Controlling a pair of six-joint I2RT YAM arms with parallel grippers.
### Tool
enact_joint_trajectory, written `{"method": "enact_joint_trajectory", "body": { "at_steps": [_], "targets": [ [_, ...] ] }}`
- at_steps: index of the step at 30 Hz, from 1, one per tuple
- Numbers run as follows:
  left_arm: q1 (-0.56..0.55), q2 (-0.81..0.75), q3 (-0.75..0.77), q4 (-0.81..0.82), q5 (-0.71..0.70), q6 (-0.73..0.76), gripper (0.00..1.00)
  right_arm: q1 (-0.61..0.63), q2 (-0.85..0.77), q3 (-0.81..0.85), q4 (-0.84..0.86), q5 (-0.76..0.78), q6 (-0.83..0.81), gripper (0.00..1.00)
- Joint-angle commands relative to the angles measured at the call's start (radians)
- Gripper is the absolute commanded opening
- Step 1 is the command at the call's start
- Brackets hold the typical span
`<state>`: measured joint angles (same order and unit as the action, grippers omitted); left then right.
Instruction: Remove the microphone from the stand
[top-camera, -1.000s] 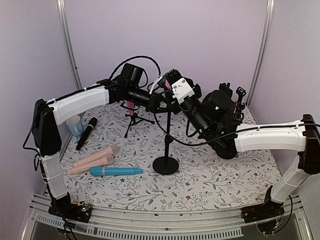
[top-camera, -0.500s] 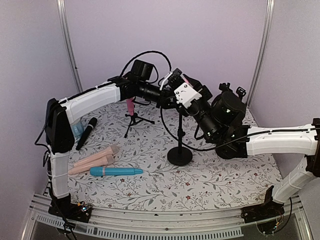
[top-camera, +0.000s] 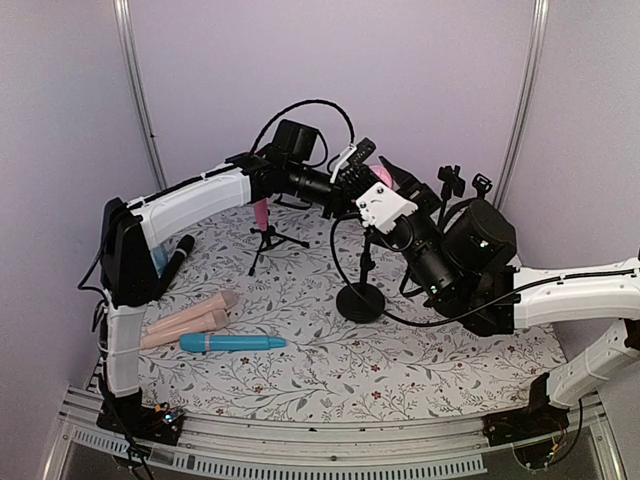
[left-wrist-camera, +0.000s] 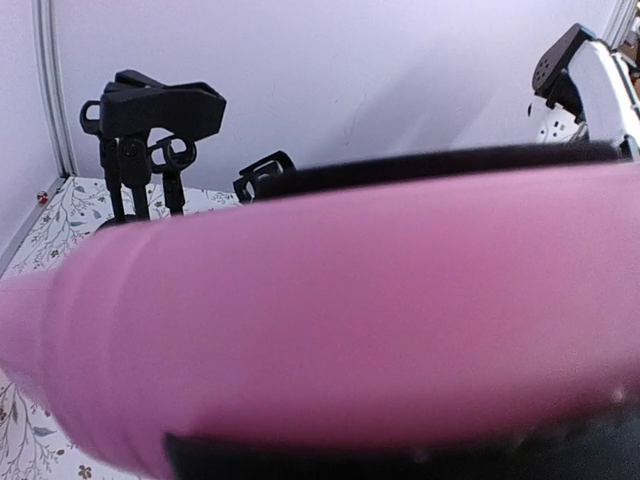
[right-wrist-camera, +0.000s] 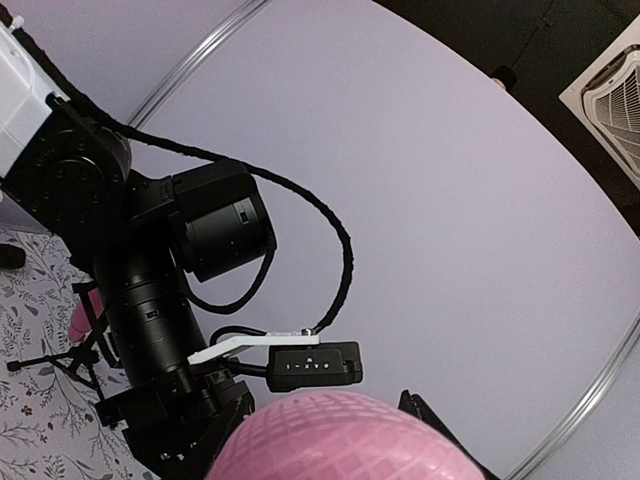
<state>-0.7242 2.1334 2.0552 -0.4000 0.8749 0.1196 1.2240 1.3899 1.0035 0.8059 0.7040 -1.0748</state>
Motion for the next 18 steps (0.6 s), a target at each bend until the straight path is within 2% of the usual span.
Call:
{"method": "enact_joint_trajectory", "body": {
  "at_steps": [1, 18],
  "targets": [
    [0.081, 0.088, -0.013, -0.051, -0.262, -0.039, 0.00, 0.107, -0.132, 0.041, 0.293, -0.141, -0.025, 0.04],
    [0.071, 0.077, -0.015, -0.063, -0.233, 0.017, 0.01, 0.158, -0.180, 0.061, 0.224, -0.138, -0.021, 0.04]
  ]
}}
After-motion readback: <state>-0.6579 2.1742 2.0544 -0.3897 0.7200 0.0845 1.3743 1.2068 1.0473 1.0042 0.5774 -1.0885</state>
